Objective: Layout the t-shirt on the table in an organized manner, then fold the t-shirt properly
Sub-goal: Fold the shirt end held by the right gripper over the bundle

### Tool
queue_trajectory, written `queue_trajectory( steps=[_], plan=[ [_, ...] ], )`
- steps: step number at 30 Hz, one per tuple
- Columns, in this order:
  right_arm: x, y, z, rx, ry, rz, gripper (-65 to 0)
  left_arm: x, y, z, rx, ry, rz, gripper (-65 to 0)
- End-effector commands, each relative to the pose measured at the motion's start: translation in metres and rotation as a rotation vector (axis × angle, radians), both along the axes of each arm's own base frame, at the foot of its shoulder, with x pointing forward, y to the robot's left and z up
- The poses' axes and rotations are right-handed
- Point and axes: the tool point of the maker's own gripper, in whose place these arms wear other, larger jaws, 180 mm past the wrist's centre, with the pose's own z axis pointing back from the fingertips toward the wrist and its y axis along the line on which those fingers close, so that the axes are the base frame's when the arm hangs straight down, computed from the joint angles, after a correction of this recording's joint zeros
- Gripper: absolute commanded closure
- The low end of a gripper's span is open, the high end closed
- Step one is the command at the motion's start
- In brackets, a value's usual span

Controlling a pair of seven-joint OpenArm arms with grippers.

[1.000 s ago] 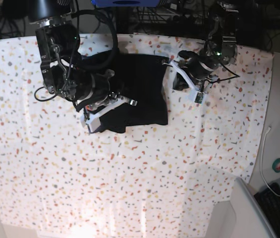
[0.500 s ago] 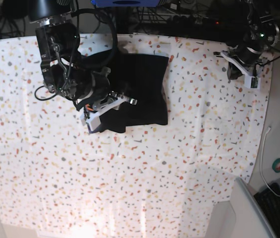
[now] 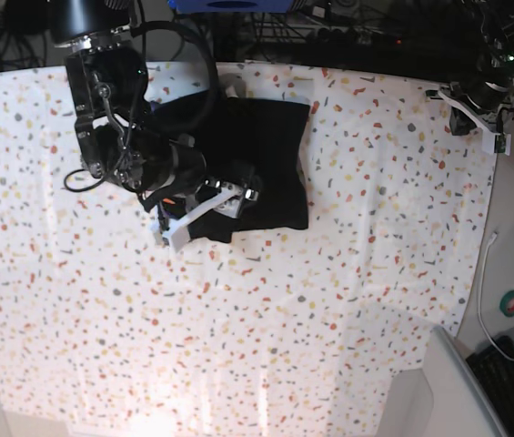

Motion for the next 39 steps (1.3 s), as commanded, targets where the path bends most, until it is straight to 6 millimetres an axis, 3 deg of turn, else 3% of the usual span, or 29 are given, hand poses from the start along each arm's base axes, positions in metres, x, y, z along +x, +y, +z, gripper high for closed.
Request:
queue_trajectory(
  steps=[1, 7, 14, 18, 21, 23, 25, 27, 29, 32, 36, 39],
  plan=[
    [0.004, 0.021, 0.016, 0.055, -0.032, 0.033, -44.6, 0.007, 0.005, 0.010, 0.014, -0.035, -0.006, 0.0],
    [0.002, 0.046, 0.027, 0.065, -0.067, 0.117, -44.6, 0.011, 0.006, 0.008, 0.007, -0.037, 0.001, 0.0],
    [-0.003, 0.092, 0.052, 0.068, -0.155, 0.301, -44.6, 0.009, 0.006, 0.005, 0.002, -0.030, 0.005, 0.0],
    [-0.010, 0.120, 0.087, 0.108, -0.260, 0.427, -44.6, 0.010, 0.006, 0.005, 0.006, -0.031, 0.004, 0.0],
    [-0.005, 0.110, 0.121, 0.119, -0.376, 0.441, -44.6, 0.013, 0.009, 0.007, 0.009, -0.040, 0.013, 0.0],
    [-0.003, 0.095, 0.130, 0.098, -0.412, 0.437, -44.6, 0.009, 0.020, 0.011, 0.022, -0.045, 0.043, 0.0],
    [0.006, 0.067, 0.116, 0.046, -0.373, 0.377, -44.0, 0.004, 0.029, 0.011, 0.022, -0.045, 0.076, 0.0],
    [0.010, 0.043, 0.091, -0.003, -0.324, 0.316, -38.0, 0.000, 0.037, 0.013, 0.033, -0.045, 0.097, 0.0],
    [0.020, 0.020, 0.066, -0.050, -0.302, 0.236, -23.6, -0.002, 0.040, 0.013, 0.036, -0.044, 0.106, 0.0],
    [0.037, 0.006, 0.033, -0.107, -0.304, 0.161, 0.0, -0.002, 0.038, 0.011, 0.033, -0.038, 0.101, 0.0],
    [0.053, 0.009, 0.006, -0.168, -0.308, 0.162, 0.0, 0.001, 0.036, 0.014, 0.028, -0.050, 0.099, 0.0],
    [0.052, 0.031, -0.006, -0.176, -0.288, 0.212, 0.0, -0.001, 0.035, 0.012, 0.025, -0.046, 0.102, 0.0]
  ],
)
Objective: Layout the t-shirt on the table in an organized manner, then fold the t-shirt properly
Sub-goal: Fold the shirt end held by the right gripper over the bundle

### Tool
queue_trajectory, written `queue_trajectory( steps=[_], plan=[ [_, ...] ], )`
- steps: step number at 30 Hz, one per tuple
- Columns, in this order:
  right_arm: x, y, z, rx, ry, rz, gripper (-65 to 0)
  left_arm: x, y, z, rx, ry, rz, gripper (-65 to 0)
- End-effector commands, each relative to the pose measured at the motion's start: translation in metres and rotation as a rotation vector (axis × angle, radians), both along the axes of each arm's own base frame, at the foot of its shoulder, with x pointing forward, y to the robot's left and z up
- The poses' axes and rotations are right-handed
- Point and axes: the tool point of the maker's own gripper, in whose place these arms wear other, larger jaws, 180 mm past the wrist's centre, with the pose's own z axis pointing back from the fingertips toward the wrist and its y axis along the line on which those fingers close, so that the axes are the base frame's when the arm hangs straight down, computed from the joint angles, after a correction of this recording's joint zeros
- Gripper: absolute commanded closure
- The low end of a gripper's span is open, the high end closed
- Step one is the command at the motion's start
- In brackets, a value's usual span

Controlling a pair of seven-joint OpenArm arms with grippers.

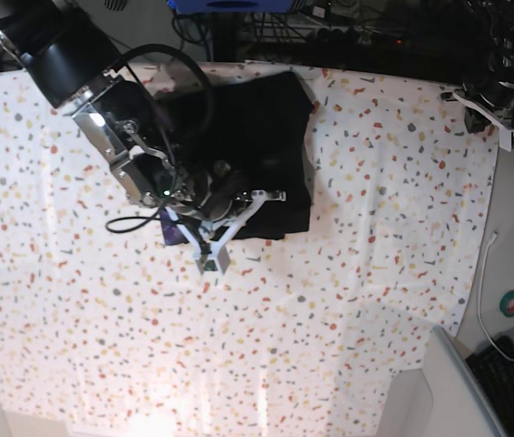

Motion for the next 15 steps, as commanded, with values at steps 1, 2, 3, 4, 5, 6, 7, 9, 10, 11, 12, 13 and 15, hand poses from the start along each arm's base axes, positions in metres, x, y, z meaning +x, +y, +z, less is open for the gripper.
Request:
queue_trajectory(
  steps=[1, 2, 3, 4, 5, 6, 7, 9, 10, 11, 12, 13, 15],
  plan=[
    [0.009, 0.016, 0.013, 0.029, -0.033, 0.024, 0.0, 0.005, 0.007, 0.010, 0.020, -0.030, -0.001, 0.0],
    [0.005, 0.027, 0.012, 0.028, -0.030, 0.053, 0.0, 0.004, 0.007, 0.009, 0.019, -0.028, -0.001, 0.0],
    [0.000, 0.037, 0.010, 0.021, -0.026, 0.086, 0.0, 0.003, 0.006, 0.008, 0.018, -0.025, -0.003, 0.0],
    [-0.003, 0.046, 0.008, 0.012, -0.024, 0.116, 0.0, 0.003, 0.006, 0.008, 0.018, -0.025, -0.003, 0.0],
    [-0.006, 0.052, 0.006, -0.002, -0.024, 0.141, 0.0, 0.003, 0.006, 0.008, 0.018, -0.023, -0.003, 0.0],
    [-0.009, 0.058, 0.003, -0.018, -0.027, 0.166, 0.0, 0.003, 0.006, 0.008, 0.016, -0.023, -0.003, 0.0],
    [-0.012, 0.063, -0.001, -0.039, -0.029, 0.187, 0.0, 0.002, 0.006, 0.008, 0.016, -0.022, -0.003, 0.0],
    [-0.015, 0.071, -0.004, -0.061, -0.032, 0.205, 0.0, 0.002, 0.006, 0.008, 0.016, -0.022, -0.003, 0.0],
    [-0.015, 0.072, -0.003, -0.060, -0.036, 0.207, 0.0, 0.002, 0.006, 0.008, 0.016, -0.022, -0.003, 0.0],
    [-0.015, 0.074, 0.002, -0.050, -0.047, 0.210, 0.0, 0.002, 0.006, 0.008, 0.016, -0.022, -0.003, 0.0],
    [-0.012, 0.078, 0.014, -0.028, -0.071, 0.211, 0.0, 0.002, 0.006, 0.008, 0.016, -0.022, -0.003, 0.0],
    [-0.013, 0.082, 0.026, -0.006, -0.088, 0.223, 0.0, 0.002, 0.006, 0.008, 0.016, -0.022, -0.003, 0.0],
    [-0.016, 0.083, 0.046, 0.019, -0.103, 0.243, 0.0, 0.002, 0.006, 0.008, 0.016, -0.022, -0.003, 0.0]
  ],
)
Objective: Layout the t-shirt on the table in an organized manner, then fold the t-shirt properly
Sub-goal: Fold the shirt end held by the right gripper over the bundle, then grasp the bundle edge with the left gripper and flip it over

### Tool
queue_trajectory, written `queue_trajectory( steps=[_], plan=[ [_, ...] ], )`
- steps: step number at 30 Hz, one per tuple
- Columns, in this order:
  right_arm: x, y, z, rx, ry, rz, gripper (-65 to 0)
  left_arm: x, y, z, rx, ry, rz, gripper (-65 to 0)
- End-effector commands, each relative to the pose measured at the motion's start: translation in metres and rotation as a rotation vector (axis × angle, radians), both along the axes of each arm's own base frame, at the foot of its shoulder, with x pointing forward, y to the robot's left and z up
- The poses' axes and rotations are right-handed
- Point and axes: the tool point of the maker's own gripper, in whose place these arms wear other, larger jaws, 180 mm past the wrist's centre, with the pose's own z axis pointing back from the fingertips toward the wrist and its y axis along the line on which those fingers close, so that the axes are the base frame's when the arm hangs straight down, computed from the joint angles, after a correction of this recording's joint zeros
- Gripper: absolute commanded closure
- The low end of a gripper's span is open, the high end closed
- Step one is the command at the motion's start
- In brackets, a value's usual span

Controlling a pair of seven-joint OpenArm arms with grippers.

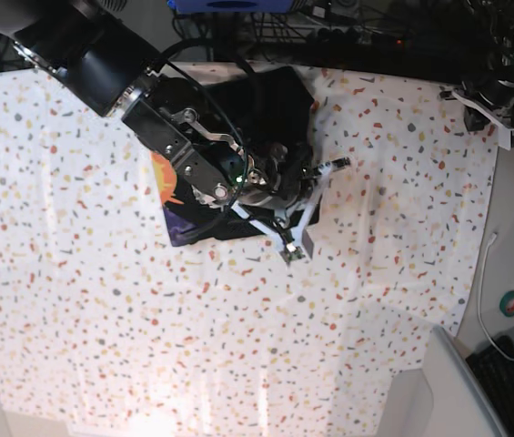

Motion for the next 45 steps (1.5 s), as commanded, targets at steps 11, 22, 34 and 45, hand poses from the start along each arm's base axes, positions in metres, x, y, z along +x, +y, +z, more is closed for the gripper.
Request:
queue_trajectory(
  steps=[11, 22, 34, 45],
  plan=[
    [0.036, -0.021, -0.044, -0.103, 0.037, -0.182, 0.0, 0.019, -0.032, 0.002, -0.025, -0.028, -0.097, 0.0],
    [0.052, -0.109, 0.033, -0.027, -0.062, -0.378, 0.0, 0.045, -0.140, 0.024, -0.229, -0.158, -0.288, 0.0],
    [0.011, -0.205, -0.016, -0.085, 0.007, -0.411, 0.0, 0.063, -0.195, 0.028, -0.597, -0.248, -0.272, -51.5],
    [0.000, -0.233, -0.024, -0.119, 0.023, -0.437, 0.0, 0.076, -0.242, -0.012, -0.695, -0.135, -0.335, -57.9]
  ],
)
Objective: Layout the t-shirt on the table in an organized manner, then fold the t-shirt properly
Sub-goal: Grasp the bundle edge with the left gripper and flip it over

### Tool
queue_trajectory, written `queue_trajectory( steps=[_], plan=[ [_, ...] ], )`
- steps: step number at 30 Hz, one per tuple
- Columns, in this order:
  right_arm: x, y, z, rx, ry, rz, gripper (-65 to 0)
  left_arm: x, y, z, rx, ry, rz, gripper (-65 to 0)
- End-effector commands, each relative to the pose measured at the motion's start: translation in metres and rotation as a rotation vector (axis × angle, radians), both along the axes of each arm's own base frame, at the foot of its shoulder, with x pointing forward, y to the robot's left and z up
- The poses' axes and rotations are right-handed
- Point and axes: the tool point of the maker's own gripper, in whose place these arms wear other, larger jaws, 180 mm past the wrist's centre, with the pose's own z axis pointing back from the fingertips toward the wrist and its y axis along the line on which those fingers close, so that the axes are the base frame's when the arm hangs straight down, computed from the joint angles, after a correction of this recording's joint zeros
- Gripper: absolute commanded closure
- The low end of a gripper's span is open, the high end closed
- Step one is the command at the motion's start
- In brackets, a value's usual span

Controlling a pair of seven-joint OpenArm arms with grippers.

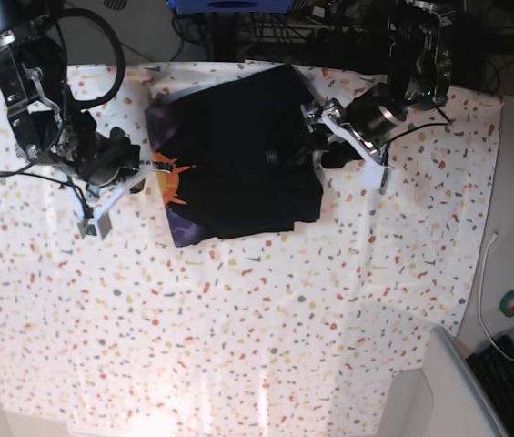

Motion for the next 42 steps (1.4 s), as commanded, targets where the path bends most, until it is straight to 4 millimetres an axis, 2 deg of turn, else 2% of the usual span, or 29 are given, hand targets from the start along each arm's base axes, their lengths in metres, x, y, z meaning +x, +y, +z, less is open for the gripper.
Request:
queue_trajectory(
  steps=[1, 7, 9, 10, 12, 15, 19, 21, 25, 29, 32, 34, 37, 42],
  plan=[
    [0.013, -0.003, 0.012, -0.001, -0.055, 0.001, 0.0, 0.006, 0.004, 0.003, -0.006, -0.017, 0.007, -57.9],
    [0.013, -0.020, 0.012, -0.041, -0.057, 0.001, 0.0, 0.009, -0.007, -0.021, 0.003, 0.069, 0.013, -57.6],
    [0.016, -0.032, 0.014, -0.048, -0.064, -0.033, 0.0, 0.008, -0.013, -0.027, 0.002, 0.088, -0.008, -53.8],
    [0.015, -0.038, 0.013, -0.050, -0.060, -0.053, 0.0, 0.008, -0.018, -0.030, 0.001, 0.097, -0.021, -48.1],
    [0.015, -0.049, 0.013, -0.054, -0.061, -0.089, 0.0, 0.010, -0.025, -0.033, -0.001, 0.106, -0.046, -32.4],
    [0.010, -0.067, 0.012, -0.065, -0.057, -0.130, 0.0, 0.019, -0.031, -0.031, 0.003, 0.099, -0.068, -1.2],
    [0.006, -0.094, 0.017, -0.071, -0.084, -0.146, 0.0, 0.045, -0.014, -0.021, 0.063, 0.067, -0.093, 0.0],
    [0.003, -0.108, 0.018, -0.075, -0.094, -0.161, 0.0, 0.061, -0.008, -0.013, 0.128, 0.064, -0.174, 0.0],
    [-0.005, -0.141, 0.011, -0.096, -0.071, -0.240, 0.0, 0.094, -0.014, 0.010, 0.303, 0.009, -0.420, 0.0],
    [-0.011, -0.159, 0.005, -0.108, -0.046, -0.290, 0.0, 0.115, -0.029, 0.019, 0.604, -0.094, -0.742, 0.0],
    [-0.015, -0.169, 0.001, -0.113, -0.032, -0.319, 0.0, 0.109, -0.044, 0.008, 0.825, -0.162, -0.992, 0.0],
    [-0.017, -0.174, -0.002, -0.114, -0.023, -0.337, 0.0, 0.099, -0.066, 0.001, 0.932, -0.252, -1.176, 0.0],
    [-0.020, -0.181, -0.005, -0.118, -0.013, -0.358, 0.0, 0.079, -0.092, -0.009, 0.973, -0.394, -1.402, 0.0],
    [-0.032, -0.184, -0.015, -0.127, 0.000, -0.373, 0.0, 0.063, -0.130, -0.025, 0.972, -0.519, -1.552, 0.0]
  ],
)
